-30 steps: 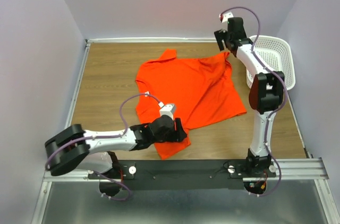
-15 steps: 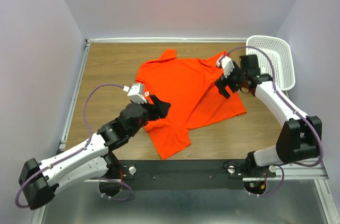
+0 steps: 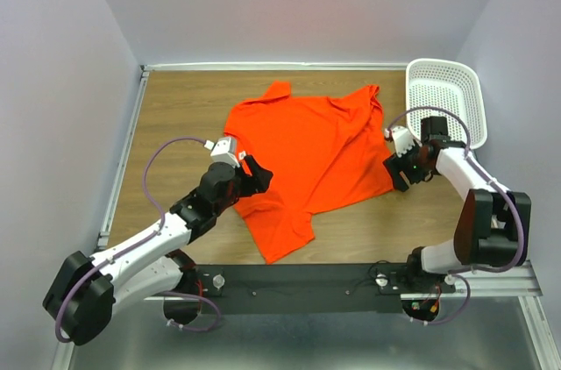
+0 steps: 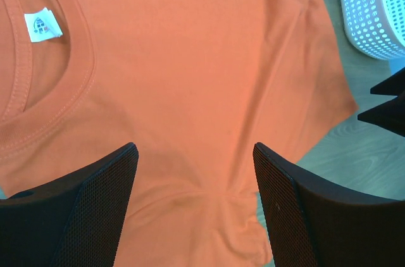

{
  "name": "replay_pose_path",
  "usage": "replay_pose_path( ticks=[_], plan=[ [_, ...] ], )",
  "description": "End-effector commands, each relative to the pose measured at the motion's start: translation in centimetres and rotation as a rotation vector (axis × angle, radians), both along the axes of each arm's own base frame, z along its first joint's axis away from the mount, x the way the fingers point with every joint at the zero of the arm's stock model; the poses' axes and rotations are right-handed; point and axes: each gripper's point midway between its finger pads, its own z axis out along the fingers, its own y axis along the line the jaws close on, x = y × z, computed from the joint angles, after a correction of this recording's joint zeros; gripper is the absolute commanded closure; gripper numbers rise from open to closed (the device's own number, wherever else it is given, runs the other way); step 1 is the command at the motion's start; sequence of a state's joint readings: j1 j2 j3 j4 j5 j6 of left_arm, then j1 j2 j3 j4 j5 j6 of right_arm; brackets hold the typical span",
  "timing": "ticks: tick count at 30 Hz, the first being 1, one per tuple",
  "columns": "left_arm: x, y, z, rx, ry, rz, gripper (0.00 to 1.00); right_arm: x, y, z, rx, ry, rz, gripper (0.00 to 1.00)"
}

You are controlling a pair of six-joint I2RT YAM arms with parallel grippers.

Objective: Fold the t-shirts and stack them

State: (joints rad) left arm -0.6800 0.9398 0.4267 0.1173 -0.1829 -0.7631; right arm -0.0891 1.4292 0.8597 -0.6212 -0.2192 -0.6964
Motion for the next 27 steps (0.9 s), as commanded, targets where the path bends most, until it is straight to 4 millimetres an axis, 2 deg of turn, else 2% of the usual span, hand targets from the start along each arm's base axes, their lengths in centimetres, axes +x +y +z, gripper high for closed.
replay_pose_path(
  ticks=[1, 4, 6, 10, 11, 12, 13, 14, 15, 18, 19, 20, 21, 22, 23, 24, 25, 26, 27],
  plan=[
    [-0.3, -0.5, 0.3, -0.050, -0.023, -0.034, 0.19, -1.5, 0.5, -1.6, 0.026, 0.087, 0.021, 0.21],
    [-0.7, -0.4, 0.3, -0.065, -0.023, -0.034, 0.19, -1.2, 0.7, -2.7, 0.044, 0.136, 0.015, 0.30],
    [-1.0, -0.3, 0.3, -0.073, -0.026, -0.038, 0.19, -1.2, 1.0, -3.3, 0.065, 0.162, 0.017, 0.41],
    [-1.3, -0.1, 0.2, -0.076, -0.028, -0.040, 0.19, -1.4, 1.6, -2.9, 0.098, 0.161, 0.047, 0.63],
    [-1.4, -0.1, 0.3, -0.080, -0.031, -0.041, 0.19, -1.3, 1.7, -2.6, 0.097, 0.150, 0.062, 0.76],
    [-1.4, -0.1, 0.3, -0.081, -0.032, -0.043, 0.19, -1.4, 1.7, -2.3, 0.095, 0.143, 0.072, 0.83],
    [-1.5, -0.1, 0.3, -0.081, -0.032, -0.045, 0.19, -1.3, 1.6, -1.1, 0.089, 0.112, 0.084, 0.89],
    [-1.5, -0.1, 0.4, -0.083, -0.036, -0.048, 0.19, -1.2, 1.6, -0.3, 0.075, 0.085, 0.111, 0.99],
    [-1.5, -0.1, 0.5, -0.082, -0.040, -0.048, 0.20, -1.0, 1.4, 0.5, 0.059, 0.055, 0.124, 0.99],
    [-1.4, -0.1, 0.9, -0.073, -0.048, -0.051, 0.20, -0.6, 1.2, 5.5, -0.006, -0.098, 0.231, 0.99],
    [-1.3, -0.1, 1.1, -0.070, -0.052, -0.051, 0.20, -1.4, 2.2, 7.4, -0.014, -0.138, 0.291, 0.99],
    [-1.2, -0.1, 1.2, -0.065, -0.058, -0.052, 0.20, -1.2, 2.9, 9.2, -0.038, -0.193, 0.373, 0.99],
    [-1.1, -0.2, 1.5, -0.063, -0.063, -0.052, 0.20, -2.3, 3.8, 9.8, -0.027, -0.185, 0.425, 0.99],
    [-0.9, -0.2, 1.6, -0.060, -0.065, -0.051, 0.20, -3.1, 6.7, 10.8, -0.029, -0.221, 0.544, 0.99],
    [-0.9, -0.3, 1.6, -0.055, -0.066, -0.054, 0.20, -3.6, 8.1, 10.9, -0.024, -0.214, 0.594, 0.99],
    [-0.7, -0.3, 1.5, -0.048, -0.062, -0.052, 0.20, -4.4, 9.5, 10.7, -0.020, -0.202, 0.639, 0.87],
    [-0.6, -0.5, 1.7, -0.051, -0.061, -0.055, 0.20, -5.5, 11.9, 9.4, -0.025, -0.151, 0.709, 0.58],
    [-0.6, -0.6, 2.0, -0.055, -0.064, -0.060, 0.20, -5.8, 12.8, 9.4, -0.036, -0.156, 0.751, 0.57],
    [-0.7, -0.8, 2.0, -0.061, -0.058, -0.068, 0.20, -6.2, 13.5, 7.9, -0.028, -0.085, 0.745, 0.37]
  ],
)
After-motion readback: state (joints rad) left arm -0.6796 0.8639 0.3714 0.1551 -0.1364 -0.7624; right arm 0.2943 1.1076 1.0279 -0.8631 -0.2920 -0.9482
